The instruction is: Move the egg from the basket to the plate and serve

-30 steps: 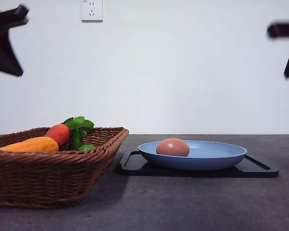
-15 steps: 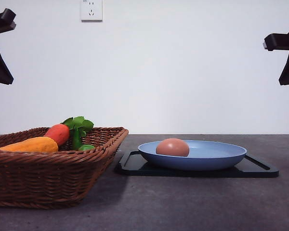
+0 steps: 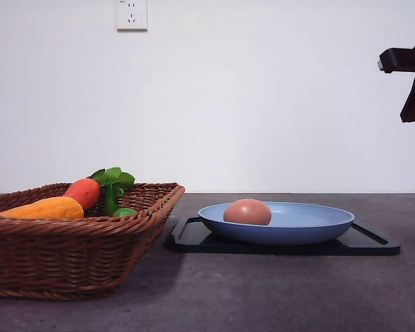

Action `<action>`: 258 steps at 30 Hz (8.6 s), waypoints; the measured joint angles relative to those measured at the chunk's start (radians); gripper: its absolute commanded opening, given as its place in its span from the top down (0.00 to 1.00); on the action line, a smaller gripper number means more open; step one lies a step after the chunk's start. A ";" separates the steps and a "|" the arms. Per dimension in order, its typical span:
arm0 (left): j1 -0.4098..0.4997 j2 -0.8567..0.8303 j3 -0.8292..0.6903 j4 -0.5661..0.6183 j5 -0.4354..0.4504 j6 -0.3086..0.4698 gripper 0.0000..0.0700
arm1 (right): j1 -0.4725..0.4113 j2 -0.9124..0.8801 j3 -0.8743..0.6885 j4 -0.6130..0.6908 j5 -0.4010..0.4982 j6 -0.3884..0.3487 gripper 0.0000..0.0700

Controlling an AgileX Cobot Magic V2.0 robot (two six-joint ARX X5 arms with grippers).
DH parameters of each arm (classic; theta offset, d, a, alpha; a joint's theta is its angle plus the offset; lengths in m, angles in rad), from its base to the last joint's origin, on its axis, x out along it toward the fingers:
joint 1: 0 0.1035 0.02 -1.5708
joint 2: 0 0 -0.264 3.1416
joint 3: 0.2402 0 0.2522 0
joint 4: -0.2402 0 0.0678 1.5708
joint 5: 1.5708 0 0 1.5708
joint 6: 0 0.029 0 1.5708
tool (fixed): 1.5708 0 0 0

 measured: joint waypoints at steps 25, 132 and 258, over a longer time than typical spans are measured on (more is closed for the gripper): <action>0.313 -0.396 -0.453 0.039 -0.001 0.048 1.00 | 0.000 0.000 0.000 0.000 0.000 0.000 1.00; 0.313 -0.396 -0.480 0.093 -0.001 0.007 1.00 | -0.439 -0.759 -0.369 -0.232 -0.341 -0.079 1.00; 0.313 -0.396 -0.480 0.093 -0.001 0.007 1.00 | -0.439 -0.759 -0.369 -0.232 -0.341 -0.079 1.00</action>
